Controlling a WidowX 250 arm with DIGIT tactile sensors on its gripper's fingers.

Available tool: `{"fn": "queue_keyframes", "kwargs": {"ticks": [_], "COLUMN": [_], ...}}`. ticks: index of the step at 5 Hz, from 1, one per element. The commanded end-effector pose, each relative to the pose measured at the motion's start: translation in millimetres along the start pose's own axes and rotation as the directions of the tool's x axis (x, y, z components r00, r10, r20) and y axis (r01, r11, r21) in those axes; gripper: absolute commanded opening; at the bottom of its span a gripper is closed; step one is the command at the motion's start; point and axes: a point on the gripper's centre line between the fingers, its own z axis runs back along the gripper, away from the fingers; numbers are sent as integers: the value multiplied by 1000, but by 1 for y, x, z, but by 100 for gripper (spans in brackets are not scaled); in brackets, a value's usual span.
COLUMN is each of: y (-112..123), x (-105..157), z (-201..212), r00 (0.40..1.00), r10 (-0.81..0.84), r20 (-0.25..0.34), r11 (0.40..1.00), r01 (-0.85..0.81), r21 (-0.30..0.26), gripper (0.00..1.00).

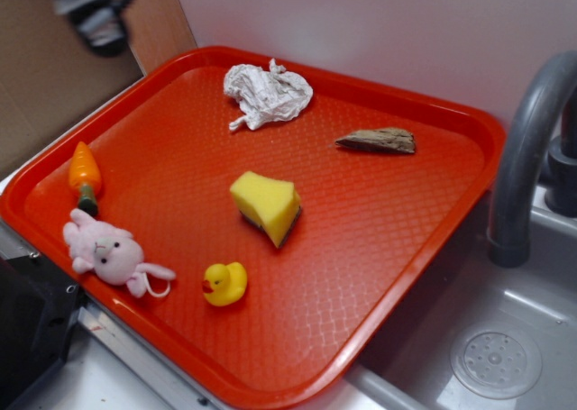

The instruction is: Grab the wood chip.

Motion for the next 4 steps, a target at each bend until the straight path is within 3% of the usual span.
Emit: {"fn": "queue_keyframes", "kwargs": {"ticks": [1,2,4], "y": [-11,-5,-23], "x": [72,93,118], "z": [-44,-82,-142], "r00": [961,959,927], "r10": [-276,-284,-373], "r20": [22,-22,-28], "r11": [960,956,928], "r01": [274,285,373], "r21": [60,77,-26], "gripper": [100,100,100]}}
